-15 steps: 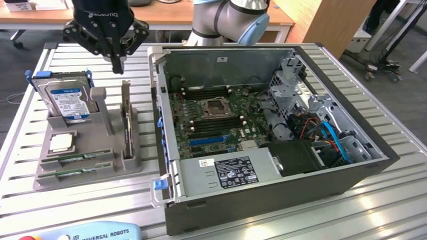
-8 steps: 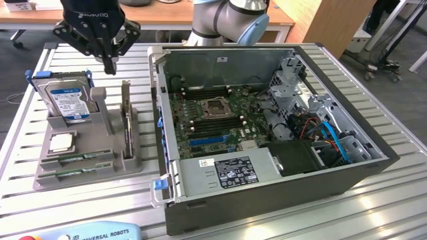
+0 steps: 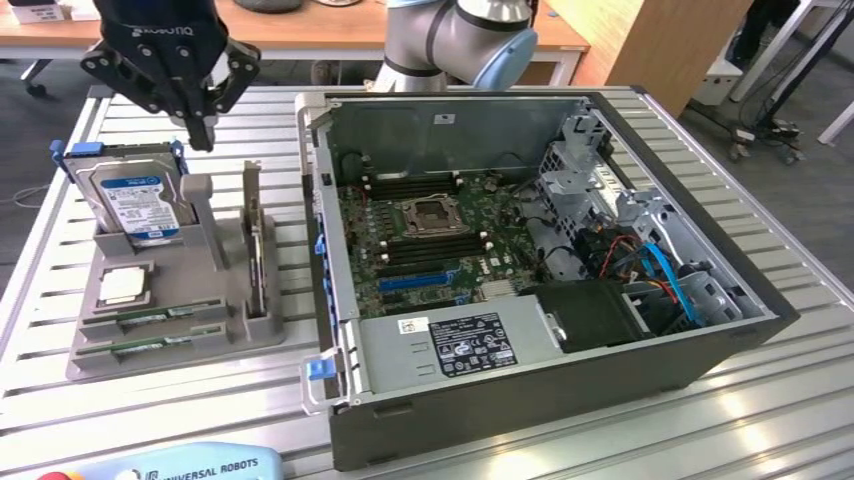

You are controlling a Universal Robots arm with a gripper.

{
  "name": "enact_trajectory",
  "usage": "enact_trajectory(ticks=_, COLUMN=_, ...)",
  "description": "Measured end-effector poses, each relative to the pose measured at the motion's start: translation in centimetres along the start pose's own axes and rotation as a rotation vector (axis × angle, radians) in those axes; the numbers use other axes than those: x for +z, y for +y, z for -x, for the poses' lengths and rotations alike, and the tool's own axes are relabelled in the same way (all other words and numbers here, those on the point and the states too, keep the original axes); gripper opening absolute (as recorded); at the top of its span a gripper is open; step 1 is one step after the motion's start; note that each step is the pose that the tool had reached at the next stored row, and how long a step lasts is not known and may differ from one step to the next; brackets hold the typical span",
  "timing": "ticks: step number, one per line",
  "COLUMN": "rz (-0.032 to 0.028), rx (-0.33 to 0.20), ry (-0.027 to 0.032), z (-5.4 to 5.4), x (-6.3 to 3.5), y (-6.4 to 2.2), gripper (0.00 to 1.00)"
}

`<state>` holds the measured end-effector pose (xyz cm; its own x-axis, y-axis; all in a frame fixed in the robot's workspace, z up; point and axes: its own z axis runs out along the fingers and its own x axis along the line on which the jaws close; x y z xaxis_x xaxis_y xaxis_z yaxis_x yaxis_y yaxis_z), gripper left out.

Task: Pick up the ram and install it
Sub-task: 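Reach for the ram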

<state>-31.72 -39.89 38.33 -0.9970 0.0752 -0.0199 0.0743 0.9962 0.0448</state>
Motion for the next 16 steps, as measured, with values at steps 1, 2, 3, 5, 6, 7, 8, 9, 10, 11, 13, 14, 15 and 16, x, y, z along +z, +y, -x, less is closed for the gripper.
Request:
enact_trajectory(ticks=1, rz=0.0, rx=0.0, ry=0.0002, z=-0.2, x=0.01, y=-0.02, gripper=0.1)
enact_trajectory(ticks=2, rz=0.0, rx=0.0, ry=0.0004, z=-0.4, x=0.02, y=-0.03, gripper=0.1)
enact_trajectory(ticks=3, rz=-0.0001, rx=0.0, ry=0.0007, z=-0.6, x=0.03, y=-0.04, gripper=0.1)
enact_trajectory(ticks=5, rz=-0.0001, rx=0.0, ry=0.0012, z=-0.9, x=0.05, y=-0.07, gripper=0.1)
enact_trajectory(ticks=6, rz=-0.0001, rx=0.0, ry=0.0014, z=-1.1, x=0.06, y=-0.08, gripper=0.1)
enact_trajectory(ticks=7, rz=-0.0001, rx=0.0, ry=0.0017, z=-1.3, x=0.07, y=-0.1, gripper=0.1)
enact_trajectory(ticks=8, rz=-0.0002, rx=0.0, ry=0.0019, z=-1.4, x=0.07, y=-0.11, gripper=0.1)
enact_trajectory(ticks=9, rz=-0.0002, rx=0.0, ry=0.0022, z=-1.6, x=0.08, y=-0.12, gripper=0.1)
enact_trajectory(ticks=10, rz=-0.0002, rx=0.0, ry=0.0023, z=-1.8, x=0.09, y=-0.14, gripper=0.1)
enact_trajectory(ticks=11, rz=-0.0001, rx=0.0, ry=0.0025, z=-2.0, x=0.1, y=-0.15, gripper=0.1)
enact_trajectory(ticks=13, rz=-0.0002, rx=0.0, ry=0.003, z=-2.4, x=0.12, y=-0.18, gripper=0.1)
enact_trajectory(ticks=14, rz=-0.0002, rx=0.0, ry=0.0032, z=-2.5, x=0.13, y=-0.2, gripper=0.1)
enact_trajectory(ticks=15, rz=-0.0002, rx=0.0, ry=0.0035, z=-2.7, x=0.14, y=-0.21, gripper=0.1)
enact_trajectory(ticks=16, rz=-0.0003, rx=0.0, ry=0.0038, z=-2.9, x=0.15, y=-0.23, gripper=0.1)
